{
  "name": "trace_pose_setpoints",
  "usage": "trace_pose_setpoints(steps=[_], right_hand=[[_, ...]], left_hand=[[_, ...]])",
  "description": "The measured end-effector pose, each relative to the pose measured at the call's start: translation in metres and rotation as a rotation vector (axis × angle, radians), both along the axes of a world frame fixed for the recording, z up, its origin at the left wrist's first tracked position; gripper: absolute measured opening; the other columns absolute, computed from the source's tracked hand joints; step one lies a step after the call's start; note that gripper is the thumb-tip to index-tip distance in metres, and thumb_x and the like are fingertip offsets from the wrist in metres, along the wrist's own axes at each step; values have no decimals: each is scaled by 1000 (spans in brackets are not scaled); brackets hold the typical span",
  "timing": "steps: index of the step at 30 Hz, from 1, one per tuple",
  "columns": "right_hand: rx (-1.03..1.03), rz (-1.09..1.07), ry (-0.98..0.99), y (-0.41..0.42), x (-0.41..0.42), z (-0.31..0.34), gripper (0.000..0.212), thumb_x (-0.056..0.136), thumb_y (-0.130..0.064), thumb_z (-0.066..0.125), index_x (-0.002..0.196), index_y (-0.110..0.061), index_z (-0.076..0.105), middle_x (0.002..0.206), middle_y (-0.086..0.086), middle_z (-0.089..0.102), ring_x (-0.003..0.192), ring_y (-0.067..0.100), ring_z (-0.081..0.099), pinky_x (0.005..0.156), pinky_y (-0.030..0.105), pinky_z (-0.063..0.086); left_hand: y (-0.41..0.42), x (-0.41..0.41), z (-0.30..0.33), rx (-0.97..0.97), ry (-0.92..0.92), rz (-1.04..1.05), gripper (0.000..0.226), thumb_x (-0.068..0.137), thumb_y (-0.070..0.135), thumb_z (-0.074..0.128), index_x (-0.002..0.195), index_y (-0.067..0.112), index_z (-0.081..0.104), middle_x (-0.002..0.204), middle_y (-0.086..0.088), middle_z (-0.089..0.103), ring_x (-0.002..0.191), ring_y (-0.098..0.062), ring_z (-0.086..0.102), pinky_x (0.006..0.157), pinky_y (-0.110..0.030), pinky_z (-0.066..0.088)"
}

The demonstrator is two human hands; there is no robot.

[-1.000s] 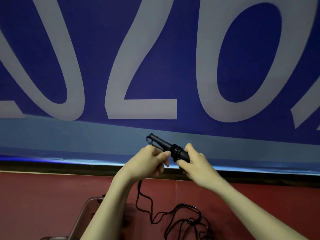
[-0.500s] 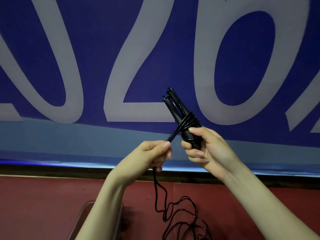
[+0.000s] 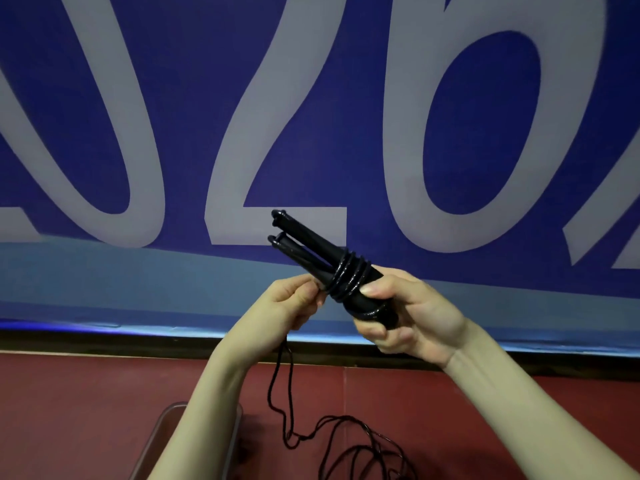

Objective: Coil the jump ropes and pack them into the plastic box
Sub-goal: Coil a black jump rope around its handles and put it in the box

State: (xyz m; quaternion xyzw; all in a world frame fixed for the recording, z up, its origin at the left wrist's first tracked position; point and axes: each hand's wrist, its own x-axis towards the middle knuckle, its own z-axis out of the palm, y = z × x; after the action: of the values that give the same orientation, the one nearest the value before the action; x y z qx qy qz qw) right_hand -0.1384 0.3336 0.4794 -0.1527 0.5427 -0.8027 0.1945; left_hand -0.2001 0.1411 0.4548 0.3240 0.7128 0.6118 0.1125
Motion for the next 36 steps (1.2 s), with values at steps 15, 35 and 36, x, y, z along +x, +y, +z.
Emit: trace_pose_setpoints(steps=[15, 35, 36], right_hand=[[1067, 241, -18, 26, -8, -24, 16, 77, -22, 65, 87, -19, 52, 65, 7, 55, 47, 14, 48, 41, 21, 31], [812, -630, 122, -28, -74, -111, 21, 89, -14, 62, 85, -14, 41, 68, 4, 55, 55, 15, 51, 47, 24, 37], [778, -652, 114, -32, -73, -112, 21, 89, -12, 61, 84, -14, 41, 68, 4, 55, 54, 15, 50, 45, 21, 36]], left_hand=[[2, -23, -38, -554, -9, -90, 13, 81, 23, 77, 76, 17, 66, 68, 4, 58, 63, -8, 47, 63, -21, 38], [-3, -69, -90, -78, -69, 349, 31, 95, 37, 55, 79, 11, 53, 53, 7, 56, 48, -9, 43, 50, -17, 37], [-5, -70, -93, -40, -79, 364, 33, 95, 38, 56, 76, 11, 53, 53, 7, 57, 47, -8, 43, 50, -15, 38]])
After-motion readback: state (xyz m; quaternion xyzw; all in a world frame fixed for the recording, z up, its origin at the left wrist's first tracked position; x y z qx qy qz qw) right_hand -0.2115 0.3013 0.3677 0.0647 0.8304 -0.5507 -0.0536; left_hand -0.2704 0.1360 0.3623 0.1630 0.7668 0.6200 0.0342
